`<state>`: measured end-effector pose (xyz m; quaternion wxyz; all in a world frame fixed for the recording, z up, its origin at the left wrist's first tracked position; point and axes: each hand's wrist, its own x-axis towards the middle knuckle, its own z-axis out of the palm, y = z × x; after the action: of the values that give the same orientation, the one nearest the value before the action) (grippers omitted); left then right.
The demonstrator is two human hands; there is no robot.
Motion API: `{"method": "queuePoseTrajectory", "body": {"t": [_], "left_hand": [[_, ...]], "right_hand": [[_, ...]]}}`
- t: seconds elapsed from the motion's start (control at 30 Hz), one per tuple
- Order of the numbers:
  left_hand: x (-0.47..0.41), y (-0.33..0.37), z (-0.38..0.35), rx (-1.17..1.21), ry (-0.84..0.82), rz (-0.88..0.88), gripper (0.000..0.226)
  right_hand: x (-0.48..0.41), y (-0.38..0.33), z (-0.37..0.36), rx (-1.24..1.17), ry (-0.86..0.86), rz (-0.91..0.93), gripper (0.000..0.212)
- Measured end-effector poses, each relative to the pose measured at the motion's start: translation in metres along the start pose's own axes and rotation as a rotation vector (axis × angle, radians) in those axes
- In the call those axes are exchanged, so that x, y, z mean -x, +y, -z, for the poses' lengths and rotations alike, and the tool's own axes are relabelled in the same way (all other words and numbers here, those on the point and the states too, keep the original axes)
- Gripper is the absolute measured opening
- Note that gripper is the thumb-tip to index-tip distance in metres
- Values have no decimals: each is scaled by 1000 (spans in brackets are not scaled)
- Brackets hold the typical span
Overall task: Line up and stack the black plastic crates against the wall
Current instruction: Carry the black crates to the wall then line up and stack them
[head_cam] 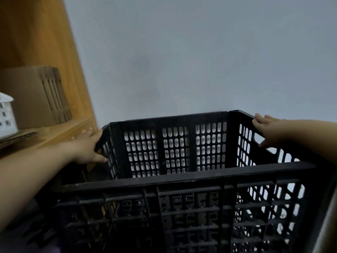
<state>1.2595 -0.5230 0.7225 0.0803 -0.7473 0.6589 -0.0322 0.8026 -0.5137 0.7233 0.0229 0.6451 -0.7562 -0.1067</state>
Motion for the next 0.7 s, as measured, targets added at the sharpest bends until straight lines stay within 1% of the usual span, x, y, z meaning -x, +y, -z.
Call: {"method": "queuePoseTrajectory", "body": {"t": [0.1, 0.2, 0.33, 0.43, 0.53, 0.7], "left_hand": [[-7, 2, -2, 39, 49, 13, 89], [-11, 0, -4, 18, 78, 23, 81], [-8, 1, -4, 35, 85, 20, 79], [-6, 2, -4, -22, 87, 23, 79], [-4, 1, -4, 10, 77, 10, 77], [-2, 5, -1, -1, 73, 28, 75]], "right_hand": [[-6, -2, 2, -25, 26, -8, 74], [-10, 0, -2, -28, 47, -34, 70], [-11, 2, -2, -92, 77, -32, 69], [-10, 2, -6, -56, 88, -38, 68], [-12, 6, -7, -105, 96, -7, 69], [-17, 6, -7, -118, 94, -13, 69]]}}
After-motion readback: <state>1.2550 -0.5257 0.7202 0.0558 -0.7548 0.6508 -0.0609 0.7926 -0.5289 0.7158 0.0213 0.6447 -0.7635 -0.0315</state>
